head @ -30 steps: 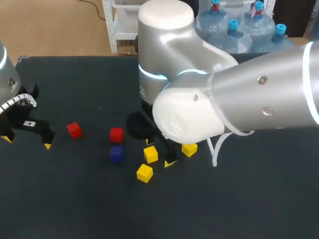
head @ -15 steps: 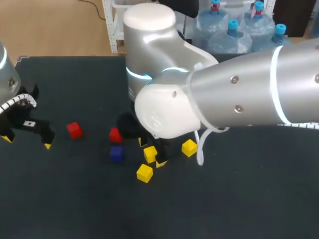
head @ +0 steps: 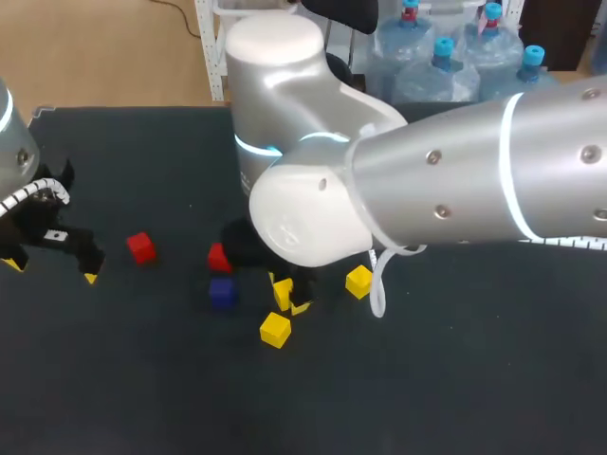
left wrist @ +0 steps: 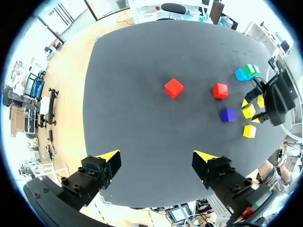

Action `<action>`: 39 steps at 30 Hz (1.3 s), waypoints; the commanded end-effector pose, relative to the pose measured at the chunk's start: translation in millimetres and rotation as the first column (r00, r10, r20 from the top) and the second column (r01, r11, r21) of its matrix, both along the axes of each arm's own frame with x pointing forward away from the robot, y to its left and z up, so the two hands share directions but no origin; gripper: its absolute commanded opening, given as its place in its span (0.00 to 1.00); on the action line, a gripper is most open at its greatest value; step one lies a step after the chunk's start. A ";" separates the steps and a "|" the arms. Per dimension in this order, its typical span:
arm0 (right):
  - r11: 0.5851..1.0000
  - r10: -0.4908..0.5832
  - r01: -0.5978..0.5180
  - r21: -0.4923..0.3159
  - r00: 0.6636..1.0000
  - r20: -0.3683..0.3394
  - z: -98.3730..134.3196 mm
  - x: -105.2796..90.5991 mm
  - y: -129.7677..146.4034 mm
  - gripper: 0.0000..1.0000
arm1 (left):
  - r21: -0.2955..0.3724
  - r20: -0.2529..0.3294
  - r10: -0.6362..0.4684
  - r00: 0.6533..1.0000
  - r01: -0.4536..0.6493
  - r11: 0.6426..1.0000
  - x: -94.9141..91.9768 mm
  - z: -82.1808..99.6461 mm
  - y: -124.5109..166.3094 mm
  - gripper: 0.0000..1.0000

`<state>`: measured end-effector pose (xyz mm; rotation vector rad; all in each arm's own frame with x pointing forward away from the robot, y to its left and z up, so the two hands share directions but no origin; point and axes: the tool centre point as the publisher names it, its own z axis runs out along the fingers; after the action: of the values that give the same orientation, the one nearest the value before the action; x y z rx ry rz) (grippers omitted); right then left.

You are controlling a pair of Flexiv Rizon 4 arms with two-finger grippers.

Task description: Place the blue cubes, place green cubes on the blue cubes, place the yellow cubes on the green cubes, then place the red cubes on the yellow cubes, and place purple cube on the red cubes.

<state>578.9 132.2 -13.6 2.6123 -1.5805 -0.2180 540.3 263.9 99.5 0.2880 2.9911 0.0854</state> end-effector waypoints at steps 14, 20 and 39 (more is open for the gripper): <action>1.000 0.010 -0.010 -0.018 1.000 0.002 0.4 0.0 -2.9 0.00 | -0.004 0.000 -0.003 1.000 0.003 1.000 -0.1 -0.2 1.0 1.00; 1.000 -0.031 0.031 0.001 0.998 0.061 28.7 5.6 -21.1 0.00 | -0.004 0.000 -0.003 1.000 0.003 1.000 -0.1 -0.2 1.0 1.00; 0.982 -0.185 0.186 0.014 0.961 0.207 104.6 44.0 -96.8 0.00 | -0.004 0.000 -0.003 1.000 0.003 1.000 -0.1 -0.2 1.0 1.00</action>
<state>625.8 41.1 87.7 2.5253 -1.8655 0.0128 540.3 263.8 99.6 0.2881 2.9910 0.0854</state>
